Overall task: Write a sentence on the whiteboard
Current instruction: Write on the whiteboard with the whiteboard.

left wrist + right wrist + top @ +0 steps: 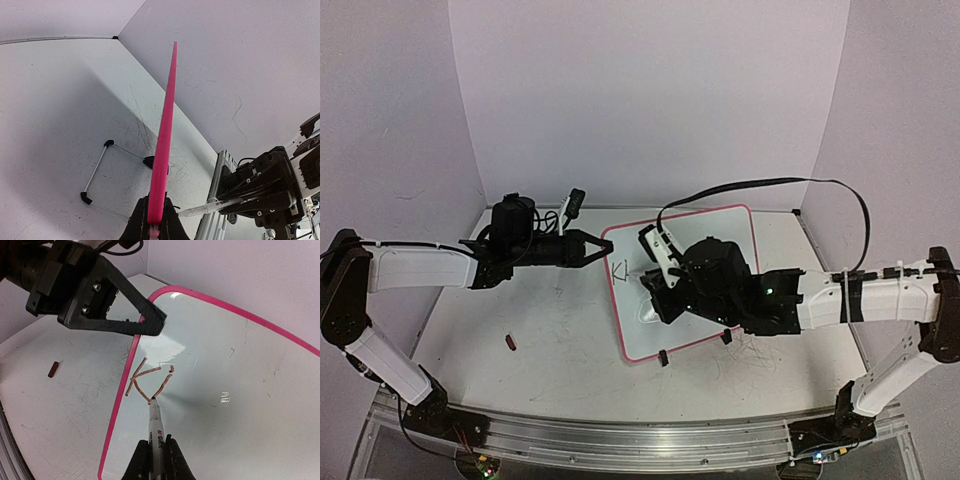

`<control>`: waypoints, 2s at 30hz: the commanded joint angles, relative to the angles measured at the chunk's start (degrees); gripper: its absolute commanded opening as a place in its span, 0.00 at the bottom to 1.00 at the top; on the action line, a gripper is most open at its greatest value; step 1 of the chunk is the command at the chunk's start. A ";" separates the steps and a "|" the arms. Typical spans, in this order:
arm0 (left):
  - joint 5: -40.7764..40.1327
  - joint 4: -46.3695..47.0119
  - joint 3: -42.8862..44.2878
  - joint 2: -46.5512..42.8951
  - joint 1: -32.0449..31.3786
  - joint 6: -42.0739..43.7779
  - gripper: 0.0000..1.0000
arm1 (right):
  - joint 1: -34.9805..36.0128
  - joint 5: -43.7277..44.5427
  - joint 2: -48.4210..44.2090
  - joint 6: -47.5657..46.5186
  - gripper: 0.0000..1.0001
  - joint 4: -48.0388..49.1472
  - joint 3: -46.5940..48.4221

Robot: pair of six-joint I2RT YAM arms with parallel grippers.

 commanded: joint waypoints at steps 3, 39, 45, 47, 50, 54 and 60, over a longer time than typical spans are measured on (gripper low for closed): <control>-1.19 0.60 0.26 -1.99 0.34 -1.63 0.00 | -0.88 0.94 -2.14 -2.43 0.00 1.89 0.95; -0.99 0.61 0.39 -2.07 0.34 -1.64 0.00 | -2.74 1.73 1.54 -2.43 0.00 3.97 3.27; -0.99 0.61 0.21 -2.15 0.34 -1.69 0.00 | -2.94 1.86 2.08 -2.47 0.00 3.99 3.56; -0.99 0.61 0.23 -2.15 0.34 -1.70 0.00 | -2.96 1.98 2.26 -2.45 0.00 3.98 3.62; -0.98 0.61 0.19 -2.15 0.34 -1.72 0.00 | -2.96 2.21 2.29 -2.49 0.00 4.05 3.38; -1.10 0.61 0.00 -2.23 0.30 -1.60 0.00 | -2.88 2.16 1.88 -2.38 0.00 3.63 2.82; -1.13 0.61 0.20 -2.06 0.34 -1.64 0.00 | -2.92 1.52 1.24 -1.48 0.00 2.74 1.79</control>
